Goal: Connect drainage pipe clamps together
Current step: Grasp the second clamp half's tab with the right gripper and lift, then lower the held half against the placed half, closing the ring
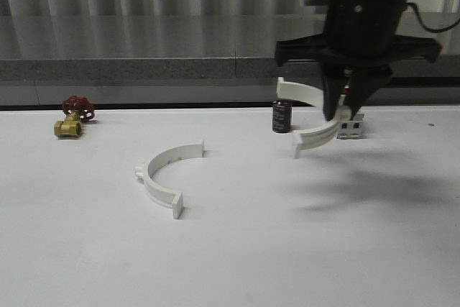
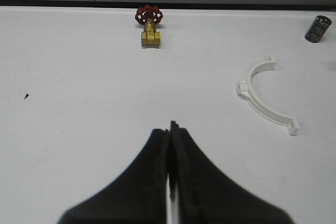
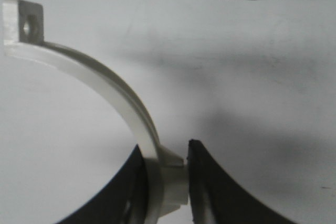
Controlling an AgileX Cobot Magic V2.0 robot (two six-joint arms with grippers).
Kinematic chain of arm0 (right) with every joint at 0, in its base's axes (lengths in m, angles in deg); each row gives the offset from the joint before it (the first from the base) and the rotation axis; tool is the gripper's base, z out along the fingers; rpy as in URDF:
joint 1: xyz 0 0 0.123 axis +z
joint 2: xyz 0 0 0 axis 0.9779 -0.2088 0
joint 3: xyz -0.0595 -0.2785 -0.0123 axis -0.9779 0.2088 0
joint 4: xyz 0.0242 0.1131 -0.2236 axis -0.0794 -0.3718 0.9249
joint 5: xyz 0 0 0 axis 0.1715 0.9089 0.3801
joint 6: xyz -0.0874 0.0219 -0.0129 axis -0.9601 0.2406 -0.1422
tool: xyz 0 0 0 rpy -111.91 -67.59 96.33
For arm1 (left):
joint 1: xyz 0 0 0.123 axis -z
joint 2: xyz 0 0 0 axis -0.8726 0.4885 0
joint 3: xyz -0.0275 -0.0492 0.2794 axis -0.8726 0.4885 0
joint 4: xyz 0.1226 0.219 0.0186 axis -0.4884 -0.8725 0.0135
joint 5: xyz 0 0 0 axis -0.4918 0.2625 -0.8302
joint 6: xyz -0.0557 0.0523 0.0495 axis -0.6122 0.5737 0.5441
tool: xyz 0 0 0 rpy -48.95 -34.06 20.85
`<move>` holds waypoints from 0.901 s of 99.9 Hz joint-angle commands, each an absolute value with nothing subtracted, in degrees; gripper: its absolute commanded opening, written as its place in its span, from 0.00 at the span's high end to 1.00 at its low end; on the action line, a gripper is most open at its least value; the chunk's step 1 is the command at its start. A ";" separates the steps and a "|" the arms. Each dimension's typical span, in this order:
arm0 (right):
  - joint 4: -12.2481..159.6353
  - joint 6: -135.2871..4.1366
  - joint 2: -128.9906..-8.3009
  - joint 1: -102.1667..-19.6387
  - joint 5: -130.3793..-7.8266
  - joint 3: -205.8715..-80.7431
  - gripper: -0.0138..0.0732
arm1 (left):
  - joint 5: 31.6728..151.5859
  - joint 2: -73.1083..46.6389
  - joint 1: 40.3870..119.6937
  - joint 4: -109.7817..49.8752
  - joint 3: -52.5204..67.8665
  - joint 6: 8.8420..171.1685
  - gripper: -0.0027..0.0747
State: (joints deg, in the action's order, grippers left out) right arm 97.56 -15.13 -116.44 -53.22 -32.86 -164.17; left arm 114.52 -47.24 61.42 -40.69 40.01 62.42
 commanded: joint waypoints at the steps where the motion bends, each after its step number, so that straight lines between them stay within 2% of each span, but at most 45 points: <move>1: 99.17 -11.60 -116.70 -50.71 -33.92 -168.26 0.83 | 110.47 -47.06 61.40 -39.71 38.50 62.45 0.99; 45: 98.99 -7.13 -127.45 -42.50 -33.07 -177.69 0.83 | 110.47 -47.06 61.40 -39.71 38.50 62.45 0.99; 90: 99.31 -4.33 -129.64 -41.62 -32.27 -179.59 0.83 | 110.47 -47.06 61.40 -39.71 38.50 62.45 0.99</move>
State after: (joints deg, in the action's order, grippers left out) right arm 97.79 -5.02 -133.11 -41.78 -31.78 -177.74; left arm 114.52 -47.24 61.42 -40.69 40.01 62.42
